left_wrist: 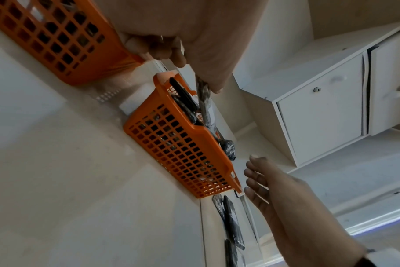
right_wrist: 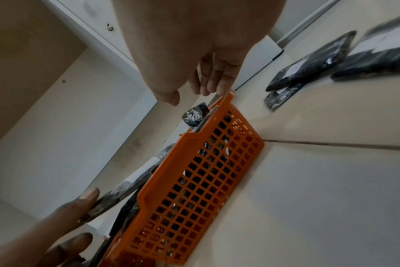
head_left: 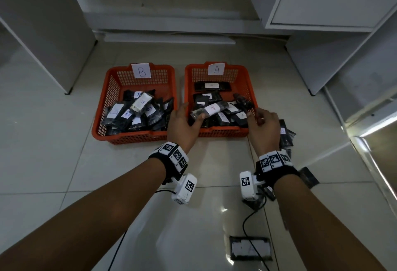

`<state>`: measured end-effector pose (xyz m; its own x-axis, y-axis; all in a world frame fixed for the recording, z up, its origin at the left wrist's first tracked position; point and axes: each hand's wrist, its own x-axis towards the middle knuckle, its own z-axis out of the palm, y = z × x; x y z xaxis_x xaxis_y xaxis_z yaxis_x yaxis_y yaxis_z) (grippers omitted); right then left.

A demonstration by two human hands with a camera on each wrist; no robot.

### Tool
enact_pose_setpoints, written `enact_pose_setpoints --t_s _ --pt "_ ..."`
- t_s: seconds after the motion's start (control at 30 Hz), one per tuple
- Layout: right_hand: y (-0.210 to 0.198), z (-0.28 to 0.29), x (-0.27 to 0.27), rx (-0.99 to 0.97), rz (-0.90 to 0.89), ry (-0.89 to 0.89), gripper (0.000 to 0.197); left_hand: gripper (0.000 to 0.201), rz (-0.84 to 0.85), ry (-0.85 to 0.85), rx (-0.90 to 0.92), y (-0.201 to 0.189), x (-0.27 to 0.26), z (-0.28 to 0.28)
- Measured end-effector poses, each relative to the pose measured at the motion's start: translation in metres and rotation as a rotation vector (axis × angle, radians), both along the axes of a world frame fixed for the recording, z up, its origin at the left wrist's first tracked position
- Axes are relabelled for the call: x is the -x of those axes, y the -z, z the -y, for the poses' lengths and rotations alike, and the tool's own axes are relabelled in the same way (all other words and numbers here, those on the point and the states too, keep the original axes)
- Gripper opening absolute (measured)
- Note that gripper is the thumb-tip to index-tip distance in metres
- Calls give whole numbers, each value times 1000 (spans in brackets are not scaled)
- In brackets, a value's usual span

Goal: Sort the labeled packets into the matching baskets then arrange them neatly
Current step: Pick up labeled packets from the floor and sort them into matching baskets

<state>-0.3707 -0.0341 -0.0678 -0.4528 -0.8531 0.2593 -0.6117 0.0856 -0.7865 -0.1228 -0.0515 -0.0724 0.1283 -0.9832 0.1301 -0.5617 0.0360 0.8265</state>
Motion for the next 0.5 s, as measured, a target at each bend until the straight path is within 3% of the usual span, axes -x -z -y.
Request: enact_pose_setpoints --t_s 0.17,0.3,0.4,0.5 --pt "13 -52 20 -84 -52 -27 19 72 3 -17 46 -8 -3 -13" --pt "33 -97 53 -306 -259 -116 24 44 27 27 125 -16 -6 -33" --pt "47 -129 62 -491 -425 -159 39 23 42 139 159 -13 -9 -55" --pt "63 -145 56 -574 -441 -200 42 13 74 247 190 -8 -12 -76"
